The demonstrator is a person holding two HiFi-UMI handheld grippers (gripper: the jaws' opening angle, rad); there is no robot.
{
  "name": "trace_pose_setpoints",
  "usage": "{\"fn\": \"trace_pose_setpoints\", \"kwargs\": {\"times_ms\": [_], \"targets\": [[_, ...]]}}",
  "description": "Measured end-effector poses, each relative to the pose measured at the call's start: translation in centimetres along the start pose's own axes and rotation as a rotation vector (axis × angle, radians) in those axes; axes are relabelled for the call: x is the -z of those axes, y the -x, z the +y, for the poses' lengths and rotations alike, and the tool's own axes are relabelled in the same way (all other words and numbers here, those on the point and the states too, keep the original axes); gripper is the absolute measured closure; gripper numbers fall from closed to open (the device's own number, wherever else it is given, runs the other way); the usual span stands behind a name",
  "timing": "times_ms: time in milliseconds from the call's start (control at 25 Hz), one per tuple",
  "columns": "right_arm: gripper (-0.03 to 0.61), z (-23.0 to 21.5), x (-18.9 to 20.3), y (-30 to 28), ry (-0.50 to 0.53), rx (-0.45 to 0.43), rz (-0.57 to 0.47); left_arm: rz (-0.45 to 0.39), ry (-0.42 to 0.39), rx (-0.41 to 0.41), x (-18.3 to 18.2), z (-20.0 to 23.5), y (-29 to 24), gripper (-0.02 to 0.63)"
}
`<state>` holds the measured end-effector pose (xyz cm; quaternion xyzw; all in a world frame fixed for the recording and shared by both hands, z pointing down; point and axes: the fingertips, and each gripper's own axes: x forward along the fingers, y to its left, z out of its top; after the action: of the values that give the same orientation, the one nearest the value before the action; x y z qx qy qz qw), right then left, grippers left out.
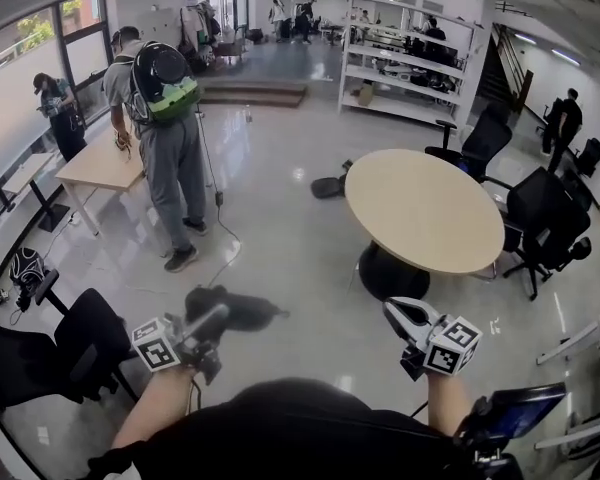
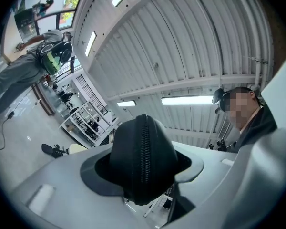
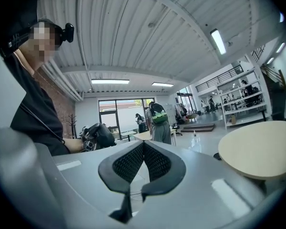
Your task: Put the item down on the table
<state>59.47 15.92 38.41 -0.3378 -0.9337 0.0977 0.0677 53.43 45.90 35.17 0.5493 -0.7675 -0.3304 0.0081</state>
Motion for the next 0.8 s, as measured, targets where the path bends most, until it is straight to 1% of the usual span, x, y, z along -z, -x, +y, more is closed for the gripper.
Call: {"fn": "trace_pose_setpoints", "kwargs": {"times_ms": [160,280,400,480,600,800], "targets": [[0.563,-3.9,0.4,0.0,-0.040,0.030,-0.003,0.012,0.010,0.005,0.3,2.3,-3.0,0.351],[0.563,-7.0,0.7,-1.2,-0.071,0.052,0.001,0.016,0.036,0.015,1.0,5.2,-5.2,0.351],[0.563,-8.9,0.4,-3.9,-0.049,0.064,0.018,0.016,0.063,0.033,0.6,9.2,-6.5,0.351],[0.563,-9.8,-0.5,-6.4,-0.027,0.087,0.020,0.013,0.080,0.053,-0.7,12.2,-7.0,0.351],[0.563,-11.1,-2.4,-11.5,-0.021,0.130,0.006,0.016,0.093,0.081,-4.0,17.2,-7.7,0.351],[0.563,-12.9,-5.3,-21.6,0.015,0.135,0.004,0.044,0.043,0.123,-10.6,24.6,-8.7,0.351]]}}
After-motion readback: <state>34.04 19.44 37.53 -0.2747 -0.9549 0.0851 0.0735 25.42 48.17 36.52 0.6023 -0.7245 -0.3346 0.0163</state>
